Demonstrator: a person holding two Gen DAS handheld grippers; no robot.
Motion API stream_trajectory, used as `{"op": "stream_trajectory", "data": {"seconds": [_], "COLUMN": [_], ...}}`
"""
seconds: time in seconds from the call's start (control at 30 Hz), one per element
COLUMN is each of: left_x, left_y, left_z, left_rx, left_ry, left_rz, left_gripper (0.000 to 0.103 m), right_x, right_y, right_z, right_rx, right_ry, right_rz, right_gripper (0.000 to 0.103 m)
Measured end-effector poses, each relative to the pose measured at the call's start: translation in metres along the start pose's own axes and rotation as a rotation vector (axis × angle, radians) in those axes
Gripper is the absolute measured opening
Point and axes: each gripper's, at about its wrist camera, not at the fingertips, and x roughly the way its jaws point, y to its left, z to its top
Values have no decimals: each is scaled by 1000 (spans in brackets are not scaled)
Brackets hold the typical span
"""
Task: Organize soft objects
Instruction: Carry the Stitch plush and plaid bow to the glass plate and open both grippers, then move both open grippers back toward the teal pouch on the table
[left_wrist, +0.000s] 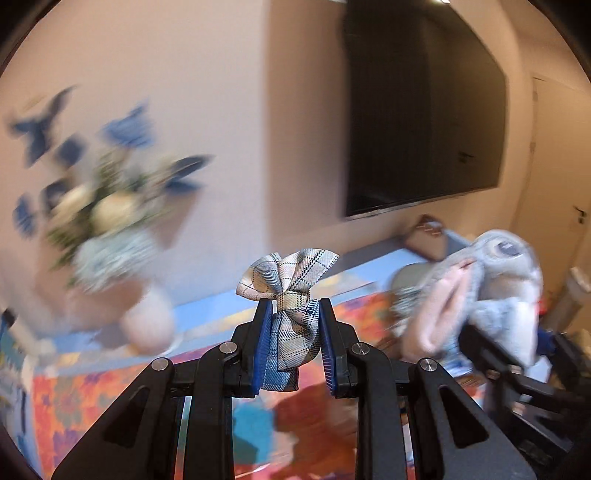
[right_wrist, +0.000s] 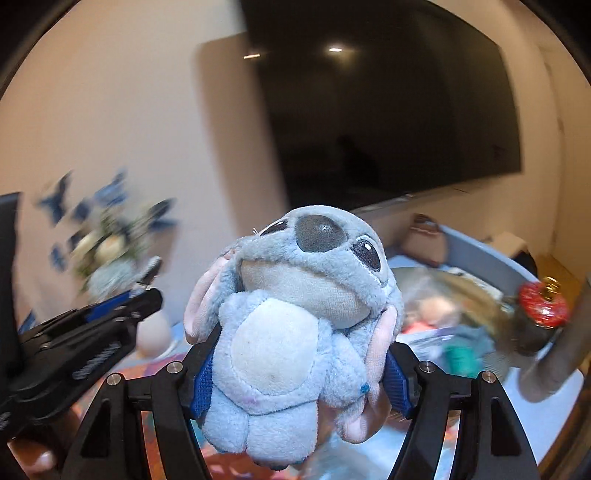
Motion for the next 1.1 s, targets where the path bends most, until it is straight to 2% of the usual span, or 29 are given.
{"op": "stream_trajectory", "data": {"seconds": [0.1, 0.3, 0.47, 0.57, 0.63, 0.7, 0.77, 0.83, 0.9, 1.1], "left_x": [10, 38, 66, 86, 96, 106, 109, 109, 107, 78], "left_y": [-41, -109, -145, -165, -176, -186, -191, -190, -186, -171], "left_z": [23, 47, 54, 52, 50, 42, 34, 28, 25, 20], "left_rx": [32, 78, 84, 100, 107, 142, 155, 147, 132, 124], "left_ry": [3, 29, 93, 139, 163, 197, 212, 224, 237, 197], "left_rz": [-75, -189, -277, -318, -332, -363, -349, -357, -374, -370], "left_gripper": [21, 21, 21, 23, 43, 48, 54, 67, 67, 67], "right_x": [8, 23, 45, 54, 55, 56, 54, 46, 41, 20], "right_y": [-46, -119, -147, -155, -161, -165, -167, -169, -172, -158], "right_z": [14, 27, 27, 22, 17, 13, 9, 6, 6, 8], "right_rx": [75, 219, 253, 264, 281, 278, 269, 278, 288, 263], "right_ry": [16, 34, 102, 133, 155, 178, 187, 180, 172, 147], "right_rz": [-78, -154, -197, -208, -207, -215, -227, -215, -199, -179], "right_gripper": [72, 72, 73, 82, 83, 83, 83, 83, 83, 83]}}
